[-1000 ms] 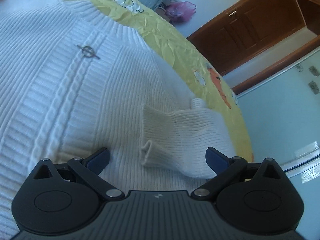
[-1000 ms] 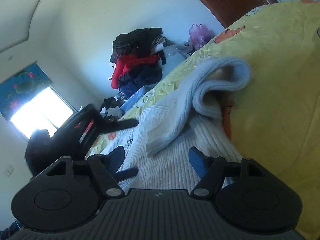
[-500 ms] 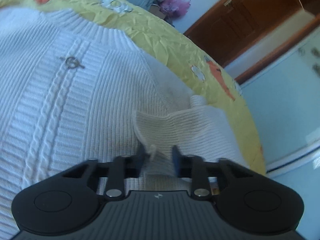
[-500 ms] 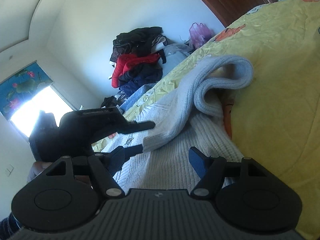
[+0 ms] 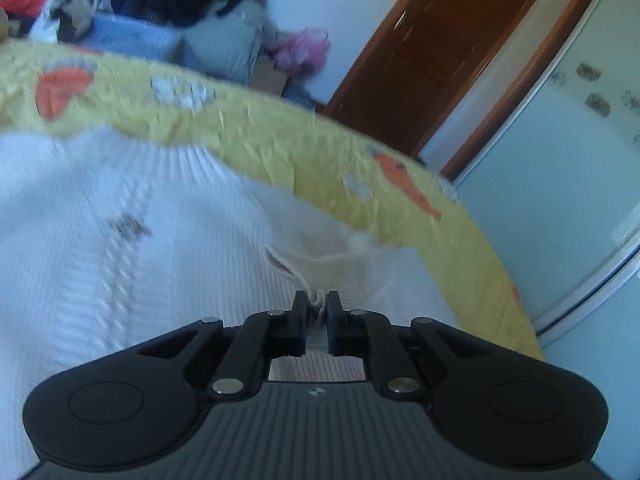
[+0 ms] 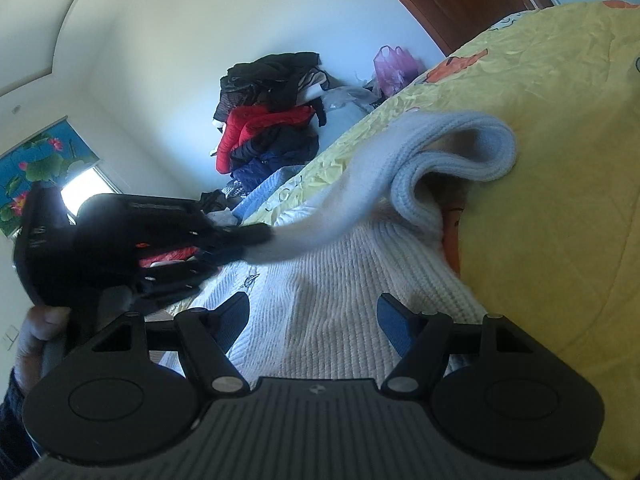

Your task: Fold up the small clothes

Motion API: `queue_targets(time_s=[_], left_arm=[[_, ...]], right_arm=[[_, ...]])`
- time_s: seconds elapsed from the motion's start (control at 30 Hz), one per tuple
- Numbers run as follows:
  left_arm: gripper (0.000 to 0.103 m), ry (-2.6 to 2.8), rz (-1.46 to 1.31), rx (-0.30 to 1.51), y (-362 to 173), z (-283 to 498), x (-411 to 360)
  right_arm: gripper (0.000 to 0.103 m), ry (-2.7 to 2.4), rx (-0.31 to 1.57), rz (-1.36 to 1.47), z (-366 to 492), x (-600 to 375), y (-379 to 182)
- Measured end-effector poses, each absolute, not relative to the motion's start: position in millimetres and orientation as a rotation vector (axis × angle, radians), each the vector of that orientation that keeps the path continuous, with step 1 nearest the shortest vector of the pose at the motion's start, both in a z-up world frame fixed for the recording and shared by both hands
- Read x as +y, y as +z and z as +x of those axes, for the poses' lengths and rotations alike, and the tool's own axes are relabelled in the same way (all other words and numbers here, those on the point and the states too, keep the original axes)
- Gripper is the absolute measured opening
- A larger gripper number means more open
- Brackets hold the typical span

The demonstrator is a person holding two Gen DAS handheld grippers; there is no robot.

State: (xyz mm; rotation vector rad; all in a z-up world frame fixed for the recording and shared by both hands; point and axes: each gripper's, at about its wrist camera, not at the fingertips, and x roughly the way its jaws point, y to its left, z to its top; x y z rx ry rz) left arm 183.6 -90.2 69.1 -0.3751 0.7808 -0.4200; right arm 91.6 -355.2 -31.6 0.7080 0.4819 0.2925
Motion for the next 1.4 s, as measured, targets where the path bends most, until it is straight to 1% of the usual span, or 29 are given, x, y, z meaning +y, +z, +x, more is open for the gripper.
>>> queue_targets(time_s=[0.17, 0.3, 0.37, 0.47, 0.57, 0.67, 0.7, 0.73, 0.83, 0.87, 0.9, 0.97, 1.07, 1.13, 1.23, 1.27, 1.3, 1.4], left_arm=[[0.009, -0.317, -0.331, 0.645, 96.6, 176.4, -32.8], [0.008, -0.172, -0.375, 0.588, 103.2, 165.7, 35.3], [0.008, -0.103, -0.409, 0.594, 97.9, 161.5, 68.3], [0.008, -0.044, -0.427, 0.682, 70.8, 164.2, 97.8], [0.008, 0.000, -0.397, 0.748, 38.6, 164.2, 101.9], [0.008, 0.020, -0.407, 0.727, 15.4, 158.7, 98.3], [0.008, 0.024, -0.422, 0.713, 10.6, 156.9, 99.2], [0.008, 0.023, -0.433, 0.694, 7.4, 155.1, 99.5], [0.009, 0.008, -0.399, 0.629, -0.1, 145.9, 101.9], [0.009, 0.007, -0.403, 0.619, -0.2, 145.7, 101.5], [0.009, 0.004, -0.411, 0.621, 0.1, 145.9, 103.0], [0.009, -0.002, -0.447, 0.617, -2.3, 142.5, 106.5], [0.009, -0.012, -0.481, 0.618, -5.1, 143.3, 111.6], [0.010, -0.015, -0.486, 0.618, -5.3, 142.9, 113.1], [0.010, -0.018, -0.492, 0.619, -6.1, 142.4, 113.9], [0.010, -0.020, -0.496, 0.620, -6.4, 142.4, 114.6], [0.010, -0.022, -0.500, 0.621, -6.7, 142.6, 115.4], [0.011, -0.025, -0.512, 0.623, -7.8, 143.1, 116.9]], right_arm=[[0.076, 0.293, 0.483, 0.712, 90.9, -354.7, -31.3], [0.077, 0.296, 0.485, 0.711, 91.2, -355.2, -31.2], [0.078, 0.298, 0.487, 0.708, 91.4, -354.7, -31.4], [0.078, 0.298, 0.491, 0.699, 92.0, -353.1, -31.1], [0.079, 0.296, 0.498, 0.682, 92.8, -351.2, -30.7], [0.079, 0.293, 0.525, 0.650, 95.4, -347.4, -26.7], [0.078, 0.293, 0.540, 0.634, 96.4, -346.1, -23.6], [0.079, 0.300, 0.549, 0.609, 97.9, -345.1, -17.2], [0.080, 0.313, 0.485, 0.523, 107.6, -346.5, 13.8], [0.081, 0.310, 0.470, 0.501, 115.0, -347.0, 22.8], [0.085, 0.306, 0.464, 0.477, 127.7, -346.8, 31.2], [0.085, 0.302, 0.484, 0.429, 157.2, -342.6, 38.2], [0.081, 0.276, 0.568, 0.300, 211.5, -321.0, 32.0], [0.072, 0.254, 0.638, 0.202, 241.8, -304.5, 21.7], [0.069, 0.202, 0.726, 0.011, 266.1, -279.4, 0.7], [0.071, 0.191, 0.721, -0.052, 267.2, -277.0, -7.7], [0.075, 0.205, 0.684, -0.070, 264.2, -280.1, -13.4], [0.076, 0.219, 0.654, -0.030, 259.6, -287.9, -19.5]])
